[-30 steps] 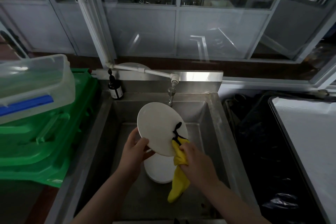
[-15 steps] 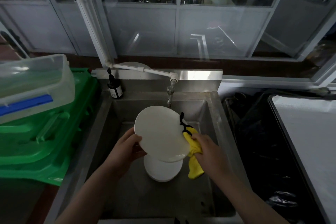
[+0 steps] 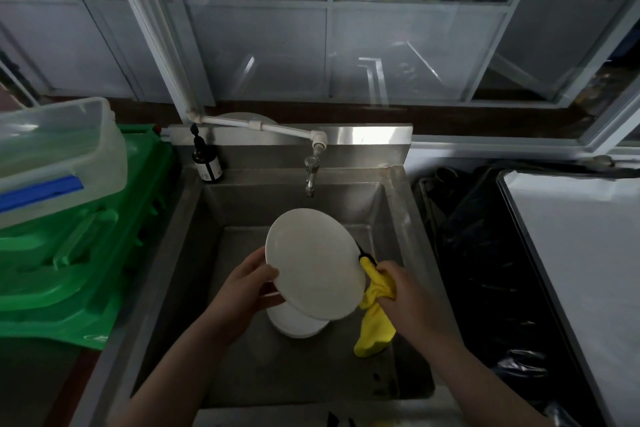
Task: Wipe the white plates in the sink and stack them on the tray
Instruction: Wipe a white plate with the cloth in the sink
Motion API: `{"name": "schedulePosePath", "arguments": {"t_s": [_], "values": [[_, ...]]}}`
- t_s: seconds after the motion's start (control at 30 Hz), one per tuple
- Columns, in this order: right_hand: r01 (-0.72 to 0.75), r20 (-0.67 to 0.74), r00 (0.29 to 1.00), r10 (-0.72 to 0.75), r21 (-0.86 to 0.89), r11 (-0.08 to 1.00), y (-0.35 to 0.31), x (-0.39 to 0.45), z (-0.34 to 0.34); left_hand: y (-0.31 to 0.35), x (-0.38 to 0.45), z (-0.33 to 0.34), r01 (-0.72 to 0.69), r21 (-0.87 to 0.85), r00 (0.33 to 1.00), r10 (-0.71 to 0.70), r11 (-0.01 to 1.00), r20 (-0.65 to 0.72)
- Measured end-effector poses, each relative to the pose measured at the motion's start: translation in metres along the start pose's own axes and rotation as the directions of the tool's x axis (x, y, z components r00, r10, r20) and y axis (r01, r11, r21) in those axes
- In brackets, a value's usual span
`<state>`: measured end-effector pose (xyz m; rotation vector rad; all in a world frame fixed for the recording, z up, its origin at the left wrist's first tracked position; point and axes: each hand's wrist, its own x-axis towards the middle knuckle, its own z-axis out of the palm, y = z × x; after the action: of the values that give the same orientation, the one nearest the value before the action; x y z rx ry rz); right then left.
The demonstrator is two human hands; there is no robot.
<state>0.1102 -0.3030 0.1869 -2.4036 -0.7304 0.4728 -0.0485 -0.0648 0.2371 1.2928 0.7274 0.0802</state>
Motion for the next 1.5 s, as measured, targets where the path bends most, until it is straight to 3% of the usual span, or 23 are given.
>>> {"name": "schedulePosePath", "arguments": {"t_s": [0.23, 0.7, 0.93, 1.17, 1.4, 1.5], "values": [[-0.211, -0.074, 0.968, 0.239, 0.265, 0.941, 0.033, 0.002, -0.01, -0.008, -0.002, 0.012, -0.035, -0.024, 0.99, 0.031, 0.999, -0.141], [-0.48, -0.06, 0.811, 0.581, 0.499, 0.722, 0.118, 0.008, -0.059, -0.016, -0.003, 0.029, -0.023, -0.028, 0.974, 0.016, 0.999, -0.224], [-0.522, -0.092, 0.779, 0.62, 0.452, 0.723, 0.124, -0.001, -0.055, -0.018, -0.006, 0.04, -0.04, -0.034, 0.977, 0.032, 0.999, -0.209], [-0.452, -0.128, 0.844, 0.52, 0.35, 0.82, 0.111, -0.004, -0.053, -0.019, -0.008, 0.044, -0.053, -0.026, 0.977, 0.046, 0.998, -0.208], [-0.357, -0.105, 0.897, 0.43, 0.403, 0.843, 0.079, 0.007, -0.046, -0.017, -0.009, 0.041, -0.075, -0.039, 0.98, 0.066, 0.996, -0.185], [-0.319, -0.061, 0.91, 0.411, 0.53, 0.786, 0.057, 0.014, -0.037, -0.015, -0.009, 0.039, -0.083, -0.059, 0.98, 0.071, 0.995, -0.187]]}}
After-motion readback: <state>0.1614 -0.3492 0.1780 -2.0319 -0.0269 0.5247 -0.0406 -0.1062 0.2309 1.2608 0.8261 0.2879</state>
